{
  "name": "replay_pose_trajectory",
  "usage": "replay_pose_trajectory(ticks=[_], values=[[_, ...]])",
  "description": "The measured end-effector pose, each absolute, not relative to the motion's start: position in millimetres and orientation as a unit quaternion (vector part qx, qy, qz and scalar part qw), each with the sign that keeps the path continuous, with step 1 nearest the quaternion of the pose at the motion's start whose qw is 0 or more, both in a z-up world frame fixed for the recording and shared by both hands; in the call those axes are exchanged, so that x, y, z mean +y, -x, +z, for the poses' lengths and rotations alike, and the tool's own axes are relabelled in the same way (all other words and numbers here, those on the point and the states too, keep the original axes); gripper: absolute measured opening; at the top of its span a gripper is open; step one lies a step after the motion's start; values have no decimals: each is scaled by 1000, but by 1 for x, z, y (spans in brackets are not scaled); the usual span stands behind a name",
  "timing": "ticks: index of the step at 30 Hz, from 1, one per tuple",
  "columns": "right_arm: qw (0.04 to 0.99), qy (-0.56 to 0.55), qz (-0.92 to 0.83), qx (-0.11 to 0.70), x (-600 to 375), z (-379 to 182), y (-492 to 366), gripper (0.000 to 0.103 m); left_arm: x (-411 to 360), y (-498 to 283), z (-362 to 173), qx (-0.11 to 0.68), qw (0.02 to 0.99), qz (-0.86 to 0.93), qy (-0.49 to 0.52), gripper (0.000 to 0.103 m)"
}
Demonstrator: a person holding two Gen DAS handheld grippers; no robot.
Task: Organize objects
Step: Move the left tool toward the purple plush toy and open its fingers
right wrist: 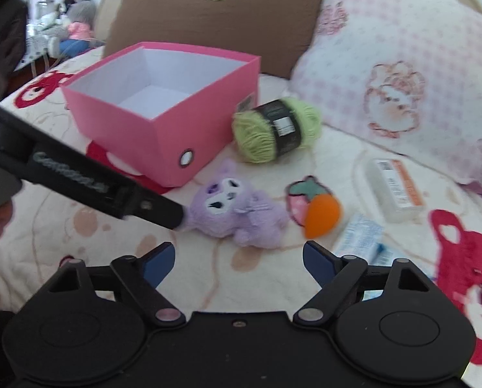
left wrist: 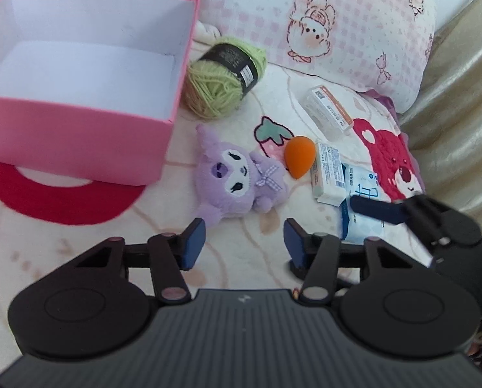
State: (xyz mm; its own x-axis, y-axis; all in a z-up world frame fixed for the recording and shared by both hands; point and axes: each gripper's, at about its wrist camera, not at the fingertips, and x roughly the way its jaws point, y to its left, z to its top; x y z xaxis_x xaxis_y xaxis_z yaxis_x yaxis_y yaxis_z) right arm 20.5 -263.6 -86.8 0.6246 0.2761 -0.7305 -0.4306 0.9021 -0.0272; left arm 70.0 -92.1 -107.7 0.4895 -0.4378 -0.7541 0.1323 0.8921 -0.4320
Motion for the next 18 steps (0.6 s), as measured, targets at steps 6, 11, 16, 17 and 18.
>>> replay_pose_trajectory(ticks=[6, 11, 16, 17, 18], values=[[887, 115, 191, 403, -258, -115, -46, 73, -96, -83, -127, 469, 854, -171, 146, 32], [880, 131, 177, 421, -260, -129, -61, 61, -101, -88, -142, 470, 855, -174, 132, 20], [875, 142, 175, 430, -261, -137, -66, 52, -99, -89, -145, 461, 863, -166, 125, 20], [874, 142, 175, 430, -261, -137, -67, 52, -99, -89, -145, 460, 864, -164, 122, 20], [874, 142, 176, 430, -261, -137, -67, 52, -98, -89, -146, 460, 865, -163, 119, 20]])
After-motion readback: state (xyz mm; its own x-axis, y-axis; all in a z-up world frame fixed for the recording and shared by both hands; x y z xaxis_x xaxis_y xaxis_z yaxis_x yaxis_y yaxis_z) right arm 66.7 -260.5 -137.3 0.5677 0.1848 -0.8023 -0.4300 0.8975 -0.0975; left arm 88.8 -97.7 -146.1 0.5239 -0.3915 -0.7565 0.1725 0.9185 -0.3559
